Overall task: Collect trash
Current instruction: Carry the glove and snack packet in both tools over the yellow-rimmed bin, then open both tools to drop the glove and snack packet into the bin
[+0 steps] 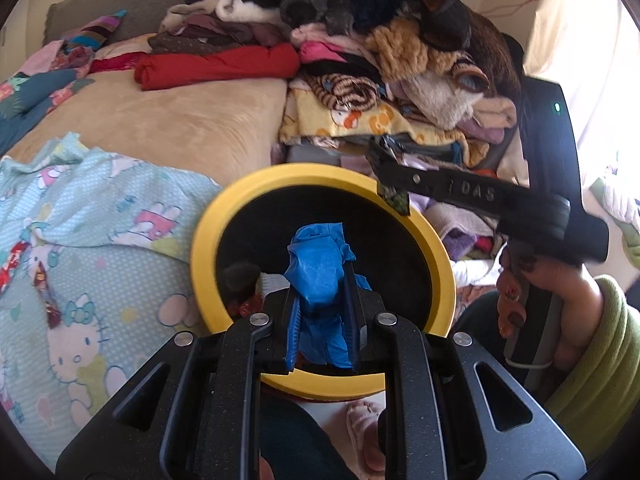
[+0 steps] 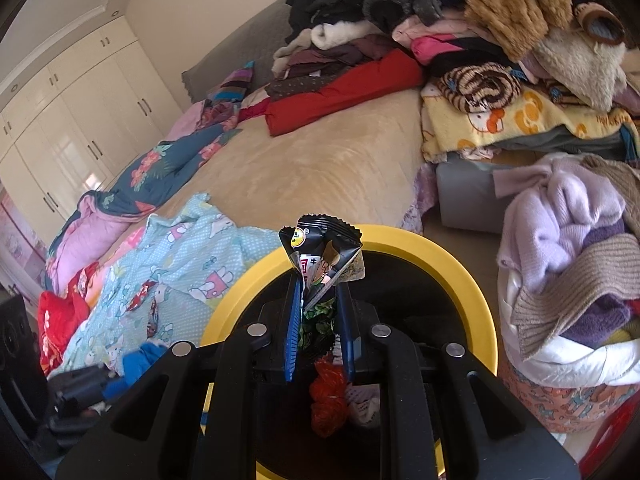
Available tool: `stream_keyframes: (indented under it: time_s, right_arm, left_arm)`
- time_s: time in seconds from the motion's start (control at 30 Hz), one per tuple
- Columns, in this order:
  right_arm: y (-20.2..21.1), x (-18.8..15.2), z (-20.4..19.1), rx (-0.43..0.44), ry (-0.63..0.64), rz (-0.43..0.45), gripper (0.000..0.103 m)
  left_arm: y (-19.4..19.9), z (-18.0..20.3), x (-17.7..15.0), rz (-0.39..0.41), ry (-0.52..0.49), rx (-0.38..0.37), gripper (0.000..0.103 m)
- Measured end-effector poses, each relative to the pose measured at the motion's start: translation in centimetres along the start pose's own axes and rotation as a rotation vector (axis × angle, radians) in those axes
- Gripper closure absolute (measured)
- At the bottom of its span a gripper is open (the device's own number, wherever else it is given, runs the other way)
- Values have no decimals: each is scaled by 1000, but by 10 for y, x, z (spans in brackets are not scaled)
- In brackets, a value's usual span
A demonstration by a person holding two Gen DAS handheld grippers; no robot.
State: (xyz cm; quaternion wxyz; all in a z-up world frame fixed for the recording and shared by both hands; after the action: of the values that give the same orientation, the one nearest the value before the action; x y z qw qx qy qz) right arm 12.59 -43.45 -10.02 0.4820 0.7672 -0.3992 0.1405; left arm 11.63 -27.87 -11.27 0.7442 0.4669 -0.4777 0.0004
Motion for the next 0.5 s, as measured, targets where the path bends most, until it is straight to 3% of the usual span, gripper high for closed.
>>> stream_keyframes:
  time_s: [0.2, 0.4, 0.43, 0.5]
  right_arm:
    - [-6, -2, 10, -3, -28, -18, 85]
    - [-12, -5, 13, -1, -46, -42, 71]
    - [-12, -5, 14, 0, -50, -41, 62]
    - [-11, -3, 15, 2, -63, -34, 55]
  left_arm:
    - [-23, 9, -8, -49, -19, -29, 91]
    - [-45, 9, -14, -94, -7, -61, 90]
    - [-48, 9, -14, -97, -5, -67, 89]
    - [-51, 6, -14, -95, -1, -56, 70]
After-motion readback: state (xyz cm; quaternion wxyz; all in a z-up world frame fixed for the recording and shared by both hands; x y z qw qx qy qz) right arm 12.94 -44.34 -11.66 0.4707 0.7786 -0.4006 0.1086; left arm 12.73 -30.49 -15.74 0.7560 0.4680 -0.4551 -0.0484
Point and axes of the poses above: each gripper's, at about its wrist camera, not at the fingertips, and y roughly against the way its jaws point, z to its right, x to its top, the point moved 7 cm from there along -y, roughly the way its jaws point, and after that the axes turned 9 degrees about -y, right-handed, at the moved point
